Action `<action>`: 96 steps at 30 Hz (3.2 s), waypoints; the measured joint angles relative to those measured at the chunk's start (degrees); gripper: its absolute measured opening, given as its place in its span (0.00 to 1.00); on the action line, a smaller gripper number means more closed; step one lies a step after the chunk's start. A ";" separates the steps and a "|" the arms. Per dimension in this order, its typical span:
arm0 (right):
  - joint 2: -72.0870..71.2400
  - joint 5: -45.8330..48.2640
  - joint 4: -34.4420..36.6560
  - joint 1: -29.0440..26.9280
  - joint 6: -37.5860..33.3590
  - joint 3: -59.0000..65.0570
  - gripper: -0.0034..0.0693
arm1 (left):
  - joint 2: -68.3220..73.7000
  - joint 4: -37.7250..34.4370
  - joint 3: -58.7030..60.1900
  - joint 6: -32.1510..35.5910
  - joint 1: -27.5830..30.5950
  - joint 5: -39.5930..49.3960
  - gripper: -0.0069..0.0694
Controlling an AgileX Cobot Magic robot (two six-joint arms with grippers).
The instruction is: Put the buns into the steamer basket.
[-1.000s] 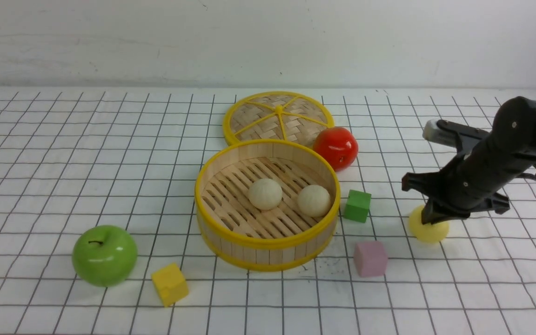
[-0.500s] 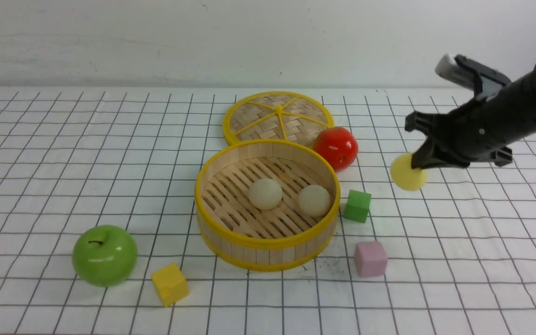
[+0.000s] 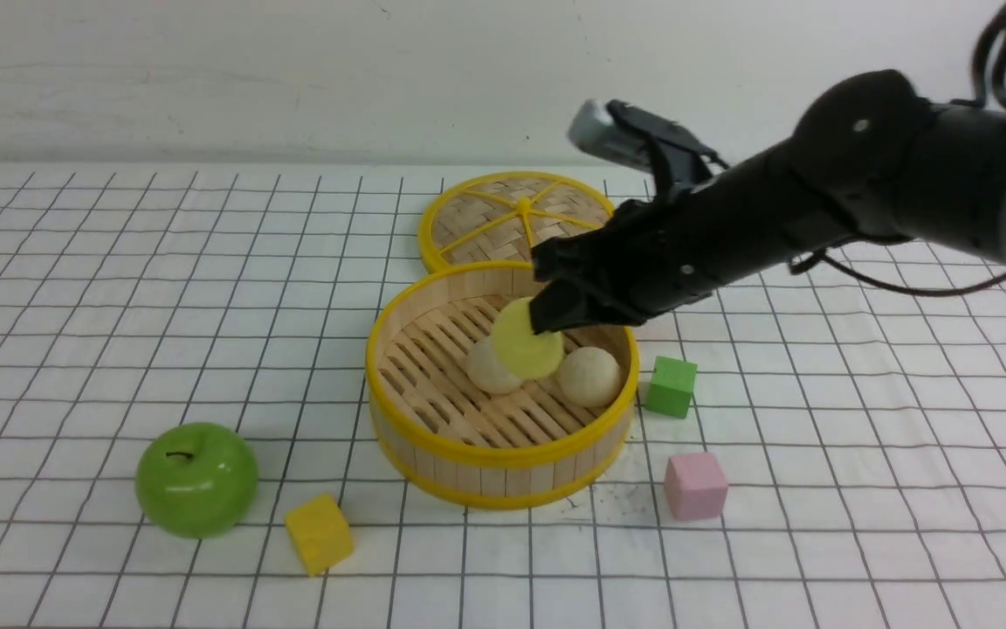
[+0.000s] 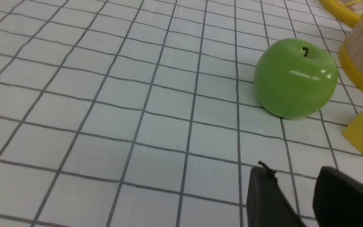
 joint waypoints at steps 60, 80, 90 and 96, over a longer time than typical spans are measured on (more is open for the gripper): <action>-49.44 27.46 -31.60 -13.82 15.12 17.16 0.17 | 0.00 0.23 0.00 0.00 0.00 0.00 0.40; -73.08 33.17 -27.92 -13.82 23.78 31.42 0.02 | 0.00 0.23 0.00 0.00 0.00 0.00 0.40; -79.63 33.45 -30.65 -18.39 22.01 31.49 0.03 | 0.00 0.23 0.00 0.00 0.00 0.00 0.40; -87.39 32.88 -36.60 -28.77 21.04 31.97 0.04 | 0.00 0.23 0.00 0.00 0.00 0.00 0.40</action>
